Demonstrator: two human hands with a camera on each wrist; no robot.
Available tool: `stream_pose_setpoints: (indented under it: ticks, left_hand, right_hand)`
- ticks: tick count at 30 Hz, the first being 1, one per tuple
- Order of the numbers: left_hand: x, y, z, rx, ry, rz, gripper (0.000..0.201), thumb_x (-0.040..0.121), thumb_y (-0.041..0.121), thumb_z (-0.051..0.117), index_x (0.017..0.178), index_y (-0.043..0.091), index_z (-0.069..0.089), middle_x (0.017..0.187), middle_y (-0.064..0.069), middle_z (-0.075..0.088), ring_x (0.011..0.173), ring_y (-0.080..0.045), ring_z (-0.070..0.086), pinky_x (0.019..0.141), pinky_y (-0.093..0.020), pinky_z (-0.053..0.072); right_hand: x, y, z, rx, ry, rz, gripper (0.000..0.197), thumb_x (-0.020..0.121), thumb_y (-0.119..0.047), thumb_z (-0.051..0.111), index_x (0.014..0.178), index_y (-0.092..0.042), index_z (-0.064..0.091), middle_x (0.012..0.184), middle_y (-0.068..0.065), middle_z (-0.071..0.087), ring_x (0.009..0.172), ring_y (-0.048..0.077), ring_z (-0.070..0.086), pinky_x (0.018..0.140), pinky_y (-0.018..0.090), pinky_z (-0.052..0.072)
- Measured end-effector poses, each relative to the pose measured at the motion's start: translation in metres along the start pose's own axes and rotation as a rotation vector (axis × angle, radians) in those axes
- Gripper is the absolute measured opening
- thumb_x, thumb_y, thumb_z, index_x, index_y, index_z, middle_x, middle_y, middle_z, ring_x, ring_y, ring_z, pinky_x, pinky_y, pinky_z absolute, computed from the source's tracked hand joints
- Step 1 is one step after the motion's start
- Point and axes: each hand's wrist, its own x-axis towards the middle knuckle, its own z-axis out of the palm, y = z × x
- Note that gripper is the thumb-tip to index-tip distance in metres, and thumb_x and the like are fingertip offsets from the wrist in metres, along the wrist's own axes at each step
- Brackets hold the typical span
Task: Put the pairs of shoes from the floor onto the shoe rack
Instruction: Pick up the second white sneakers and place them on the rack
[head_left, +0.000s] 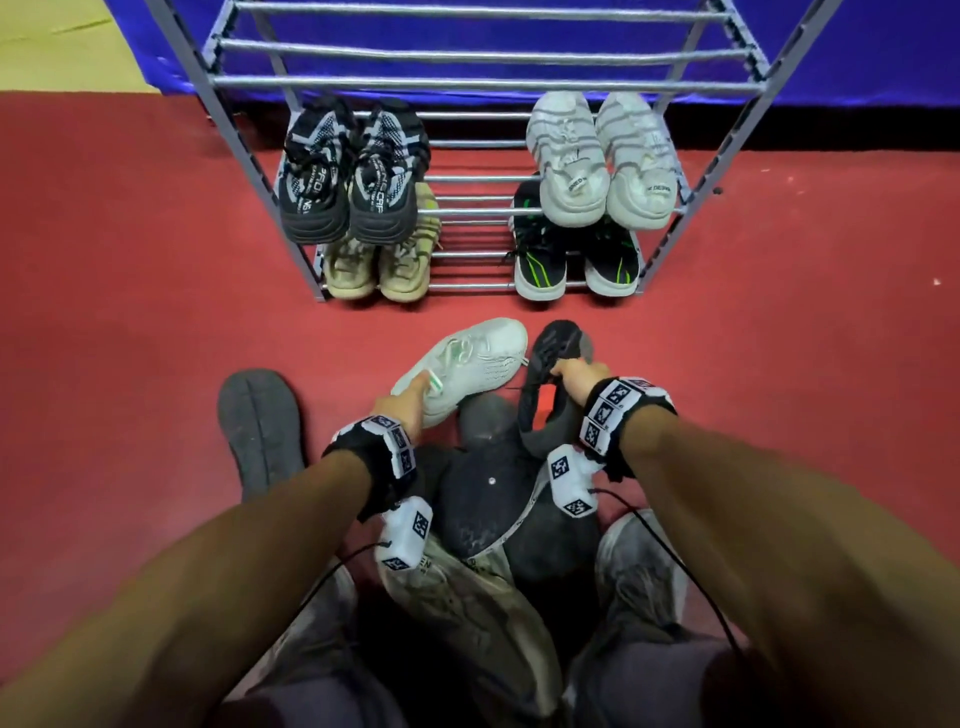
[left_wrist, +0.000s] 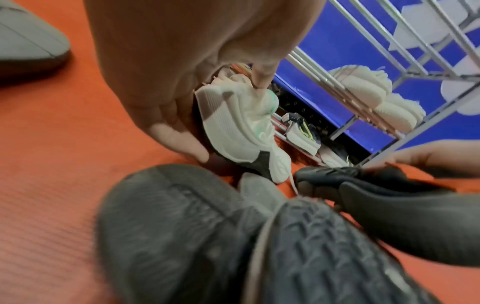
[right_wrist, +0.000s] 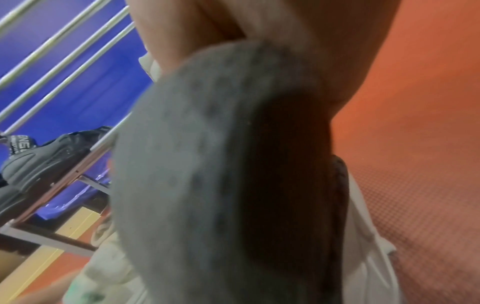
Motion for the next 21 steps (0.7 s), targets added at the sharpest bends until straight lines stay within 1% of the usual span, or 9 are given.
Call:
stream_pose_setpoints:
  ticks: [3,5,7,10,12,13,15,18,21]
  left_hand:
    - [0.03,-0.027,0.007,0.114,-0.005,-0.015,0.124,0.04,0.092,0.04,0.126,0.005,0.062,0.119,-0.017,0.068,0.106,-0.037,0.065,0.1,-0.046,0.049]
    - [0.009,-0.02,0.003,0.117,-0.009,-0.03,0.116,0.058,0.09,0.035,0.13,0.003,0.06,0.127,-0.02,0.063,0.115,-0.038,0.061,0.105,-0.045,0.044]
    - [-0.01,-0.014,-0.002,0.113,-0.024,-0.008,0.096,0.083,0.077,0.032,0.137,0.001,0.053,0.14,-0.022,0.053,0.129,-0.036,0.051,0.113,-0.041,0.033]
    - [-0.023,-0.011,-0.002,0.113,-0.055,-0.011,0.087,0.09,0.069,0.031,0.144,0.003,0.043,0.149,-0.02,0.044,0.137,-0.033,0.041,0.117,-0.038,0.024]
    - [-0.028,-0.012,-0.006,0.209,-0.059,0.015,0.067,0.094,0.054,0.043,0.141,0.006,0.047,0.142,-0.018,0.051,0.129,-0.032,0.049,0.11,-0.036,0.031]
    - [-0.03,-0.014,-0.008,0.271,-0.079,0.044,0.055,0.094,0.045,0.049,0.136,0.01,0.052,0.13,-0.015,0.057,0.117,-0.031,0.055,0.103,-0.035,0.037]
    - [-0.034,-0.02,-0.01,0.372,-0.199,0.075,0.038,0.091,0.033,0.059,0.125,0.017,0.055,0.118,-0.006,0.061,0.098,-0.026,0.058,0.088,-0.032,0.045]
    - [-0.034,-0.032,-0.001,0.367,-0.247,0.039,0.062,0.077,0.041,0.072,0.128,0.008,0.058,0.127,-0.017,0.063,0.11,-0.033,0.064,0.092,-0.044,0.054]
    - [-0.04,-0.036,0.011,0.519,-0.065,0.162,0.089,0.065,0.077,0.06,0.128,0.014,0.055,0.127,-0.013,0.059,0.117,-0.036,0.057,0.098,-0.048,0.048]
  right_hand:
    - [0.0,0.004,-0.003,-0.024,0.022,0.0,0.042,0.083,-0.027,0.065,0.118,-0.006,0.059,0.104,0.011,0.062,0.09,0.028,0.057,0.086,0.032,0.046]
    - [0.005,0.007,-0.007,-0.07,0.029,0.005,0.041,0.078,-0.034,0.061,0.108,-0.006,0.061,0.099,0.01,0.065,0.092,0.03,0.063,0.095,0.038,0.05]
    - [0.013,0.014,-0.014,-0.095,0.061,0.012,0.048,0.078,-0.039,0.056,0.109,-0.003,0.063,0.1,0.014,0.067,0.096,0.034,0.066,0.097,0.045,0.05]
    - [0.013,0.021,-0.02,-0.051,0.088,0.0,0.046,0.088,-0.04,0.053,0.111,-0.002,0.065,0.101,0.016,0.069,0.096,0.035,0.067,0.095,0.045,0.052]
    - [0.006,0.021,-0.022,-0.015,0.094,-0.037,0.039,0.093,-0.034,0.052,0.115,-0.006,0.067,0.101,0.016,0.069,0.093,0.033,0.067,0.088,0.04,0.054]
    - [0.003,0.02,-0.023,-0.028,0.083,-0.052,0.033,0.095,-0.026,0.05,0.117,-0.008,0.066,0.1,0.015,0.068,0.09,0.031,0.066,0.082,0.036,0.053]
    - [0.0,0.019,-0.026,-0.073,0.056,-0.053,0.031,0.096,-0.013,0.045,0.121,-0.013,0.063,0.098,0.012,0.065,0.083,0.029,0.062,0.073,0.032,0.049]
    - [0.005,0.022,-0.028,-0.081,0.068,-0.069,0.037,0.094,-0.013,0.043,0.127,-0.014,0.06,0.103,0.014,0.069,0.087,0.031,0.066,0.079,0.039,0.054]
    - [0.009,0.022,-0.03,-0.104,0.125,-0.081,0.036,0.094,-0.011,0.047,0.127,-0.009,0.06,0.107,0.016,0.069,0.096,0.033,0.067,0.086,0.038,0.053]
